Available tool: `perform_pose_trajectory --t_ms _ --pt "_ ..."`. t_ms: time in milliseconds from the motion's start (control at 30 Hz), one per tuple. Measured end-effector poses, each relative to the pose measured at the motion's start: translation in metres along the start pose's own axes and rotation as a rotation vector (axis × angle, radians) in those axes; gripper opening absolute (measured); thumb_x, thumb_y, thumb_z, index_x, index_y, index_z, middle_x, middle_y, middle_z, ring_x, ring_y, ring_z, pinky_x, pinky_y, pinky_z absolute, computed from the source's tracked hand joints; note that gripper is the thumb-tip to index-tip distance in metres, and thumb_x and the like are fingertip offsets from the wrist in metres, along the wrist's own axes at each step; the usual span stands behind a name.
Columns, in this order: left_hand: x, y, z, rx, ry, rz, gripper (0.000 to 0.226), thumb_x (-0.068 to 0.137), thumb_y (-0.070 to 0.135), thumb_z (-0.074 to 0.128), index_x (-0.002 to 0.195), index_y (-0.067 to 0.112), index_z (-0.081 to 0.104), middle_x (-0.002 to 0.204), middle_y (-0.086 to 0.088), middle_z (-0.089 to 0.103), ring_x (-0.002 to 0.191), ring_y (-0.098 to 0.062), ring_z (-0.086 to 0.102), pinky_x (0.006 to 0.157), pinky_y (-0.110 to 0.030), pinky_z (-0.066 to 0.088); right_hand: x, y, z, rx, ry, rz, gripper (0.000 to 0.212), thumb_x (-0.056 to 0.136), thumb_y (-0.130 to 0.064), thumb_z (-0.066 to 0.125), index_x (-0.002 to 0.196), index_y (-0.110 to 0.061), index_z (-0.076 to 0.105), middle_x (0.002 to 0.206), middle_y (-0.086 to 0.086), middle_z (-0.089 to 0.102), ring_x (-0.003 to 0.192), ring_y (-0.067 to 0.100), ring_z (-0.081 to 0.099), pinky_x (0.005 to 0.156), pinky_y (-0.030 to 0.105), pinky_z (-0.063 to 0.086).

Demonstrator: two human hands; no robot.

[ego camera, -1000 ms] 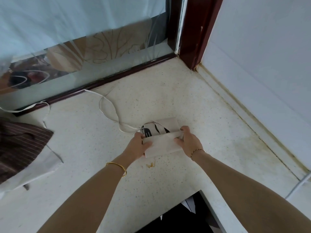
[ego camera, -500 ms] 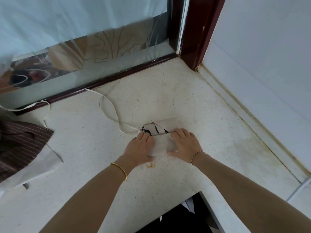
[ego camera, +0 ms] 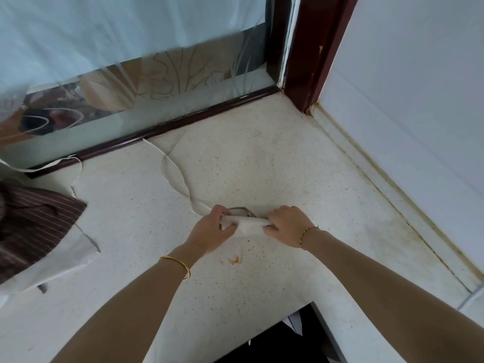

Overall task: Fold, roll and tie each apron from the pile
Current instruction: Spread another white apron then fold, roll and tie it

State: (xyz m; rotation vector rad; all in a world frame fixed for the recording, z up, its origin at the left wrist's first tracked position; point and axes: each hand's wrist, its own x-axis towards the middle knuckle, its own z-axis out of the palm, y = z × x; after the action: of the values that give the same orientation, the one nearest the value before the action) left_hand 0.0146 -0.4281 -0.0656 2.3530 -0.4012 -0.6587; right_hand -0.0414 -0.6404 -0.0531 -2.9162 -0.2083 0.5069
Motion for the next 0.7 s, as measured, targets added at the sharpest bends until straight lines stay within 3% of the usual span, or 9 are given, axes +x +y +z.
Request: perform_pose_trajectory --t_ms 100,233,300,467,600,633,700 --pt "0.008 -0.002 0.004 -0.133 0.036 -0.165 0.035 0.088 0.038 0.062 0.108 0.015 0.045 0.093 -0.001 0.057 0.083 -0.021 0.061 0.073 -0.035 0.055 0.006 0.001 -0.004 0.278 -0.131 0.126 0.022 0.096 -0.036 0.043 0.095 -0.014 0.046 0.087 0.003 0.053 0.075 0.023 0.052 0.059 0.028 0.036" --pt "0.017 0.0 0.013 -0.065 0.069 -0.188 0.028 0.091 0.031 0.06 0.095 0.01 0.043 0.08 0.0 0.05 0.075 -0.024 0.056 0.071 -0.037 0.053 0.019 -0.003 -0.001 0.016 -0.097 0.09 0.039 0.094 -0.036 0.045 0.128 -0.017 0.046 0.123 0.004 0.047 0.108 0.025 0.049 0.085 0.033 0.043" --pt "0.021 -0.001 0.015 -0.025 0.086 -0.182 0.027 0.091 0.029 0.06 0.09 0.008 0.044 0.08 -0.004 0.05 0.071 -0.024 0.056 0.067 -0.039 0.054 0.03 -0.009 -0.002 0.005 -0.124 0.085 0.042 0.094 -0.032 0.048 0.134 -0.018 0.045 0.129 0.004 0.045 0.117 0.025 0.044 0.093 0.036 0.043" --pt "0.021 -0.004 0.017 0.021 0.144 -0.16 0.03 0.09 0.029 0.061 0.102 0.004 0.047 0.102 -0.009 0.045 0.075 -0.023 0.052 0.067 -0.032 0.049 0.052 -0.025 -0.01 0.083 -0.285 0.212 0.044 0.086 -0.029 0.064 0.121 -0.007 0.049 0.113 0.01 0.054 0.11 0.026 0.047 0.09 0.036 0.046" --pt "0.02 -0.015 0.013 0.055 0.167 -0.11 0.019 0.094 0.008 0.049 0.111 0.0 0.047 0.114 -0.014 0.042 0.087 -0.027 0.05 0.078 -0.04 0.052 0.06 -0.029 -0.006 0.122 -0.382 0.233 0.019 0.087 -0.019 0.063 0.099 -0.005 0.058 0.089 0.005 0.055 0.081 0.022 0.053 0.061 0.024 0.043" --pt "0.021 -0.017 0.012 0.111 0.15 -0.102 0.022 0.093 0.003 0.048 0.115 0.0 0.046 0.119 -0.015 0.041 0.088 -0.028 0.05 0.078 -0.039 0.052 0.06 -0.028 -0.005 0.145 -0.369 0.242 0.013 0.086 -0.018 0.063 0.087 -0.008 0.055 0.083 0.003 0.053 0.078 0.021 0.052 0.054 0.021 0.039" --pt "0.023 -0.017 0.011 0.209 0.122 -0.106 0.028 0.091 0.001 0.048 0.119 0.001 0.045 0.124 -0.015 0.038 0.087 -0.028 0.052 0.077 -0.034 0.052 0.057 -0.027 -0.002 0.226 -0.319 0.247 0.03 0.085 -0.017 0.064 0.07 -0.015 0.039 0.073 -0.001 0.042 0.077 0.019 0.047 0.05 0.019 0.031"
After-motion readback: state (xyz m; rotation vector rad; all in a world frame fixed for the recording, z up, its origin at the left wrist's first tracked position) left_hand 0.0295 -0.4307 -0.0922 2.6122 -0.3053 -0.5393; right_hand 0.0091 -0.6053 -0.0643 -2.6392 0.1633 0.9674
